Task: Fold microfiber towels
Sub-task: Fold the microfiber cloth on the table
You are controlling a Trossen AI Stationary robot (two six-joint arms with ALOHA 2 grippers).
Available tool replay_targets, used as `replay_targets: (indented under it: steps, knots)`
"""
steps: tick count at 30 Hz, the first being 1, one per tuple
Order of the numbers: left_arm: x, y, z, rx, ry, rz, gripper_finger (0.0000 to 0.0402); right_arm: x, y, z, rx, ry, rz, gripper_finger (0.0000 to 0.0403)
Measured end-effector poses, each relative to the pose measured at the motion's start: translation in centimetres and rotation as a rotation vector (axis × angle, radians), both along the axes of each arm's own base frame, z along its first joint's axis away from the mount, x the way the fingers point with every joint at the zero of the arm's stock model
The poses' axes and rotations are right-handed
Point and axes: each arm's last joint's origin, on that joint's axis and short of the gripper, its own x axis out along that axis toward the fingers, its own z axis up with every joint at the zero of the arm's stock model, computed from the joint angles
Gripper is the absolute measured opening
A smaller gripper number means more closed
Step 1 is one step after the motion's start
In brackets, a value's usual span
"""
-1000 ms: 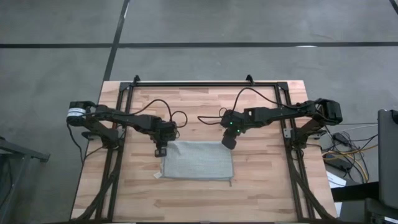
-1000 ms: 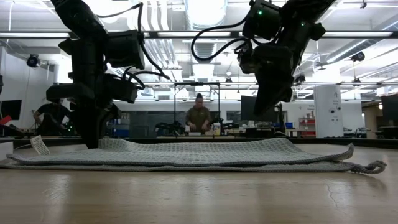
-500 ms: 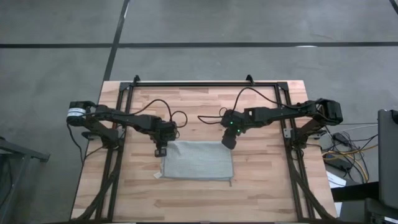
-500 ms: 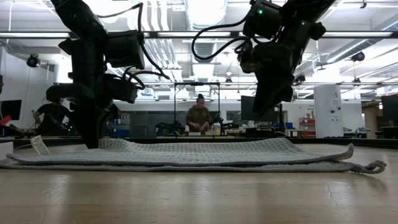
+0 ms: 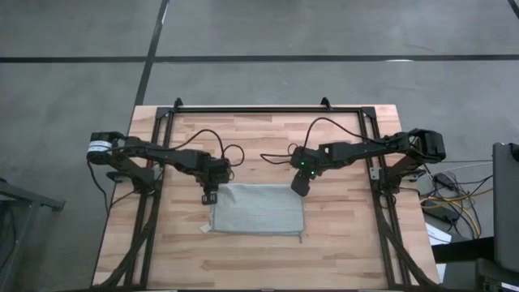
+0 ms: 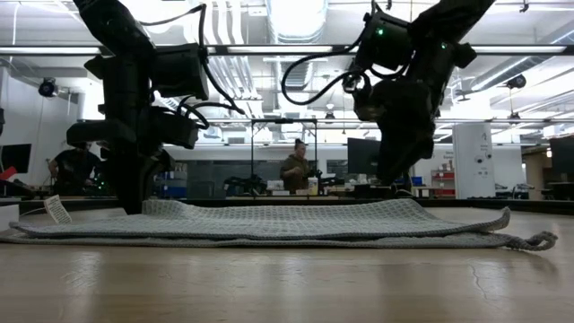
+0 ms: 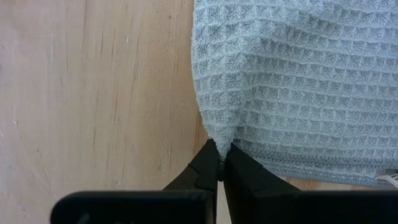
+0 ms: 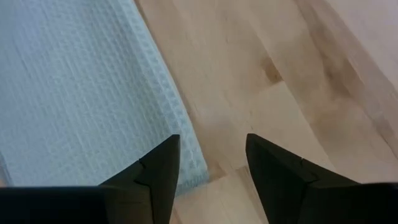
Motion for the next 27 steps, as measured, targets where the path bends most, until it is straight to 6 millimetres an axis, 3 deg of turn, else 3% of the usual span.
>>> replay_targets:
  steps: [27]
  knots:
    - [0.0, 0.0, 0.0, 0.000, -0.005, -0.001, 0.0014, 0.8, 1.6, -3.1, 0.093, 0.052, 0.090, 0.0180]
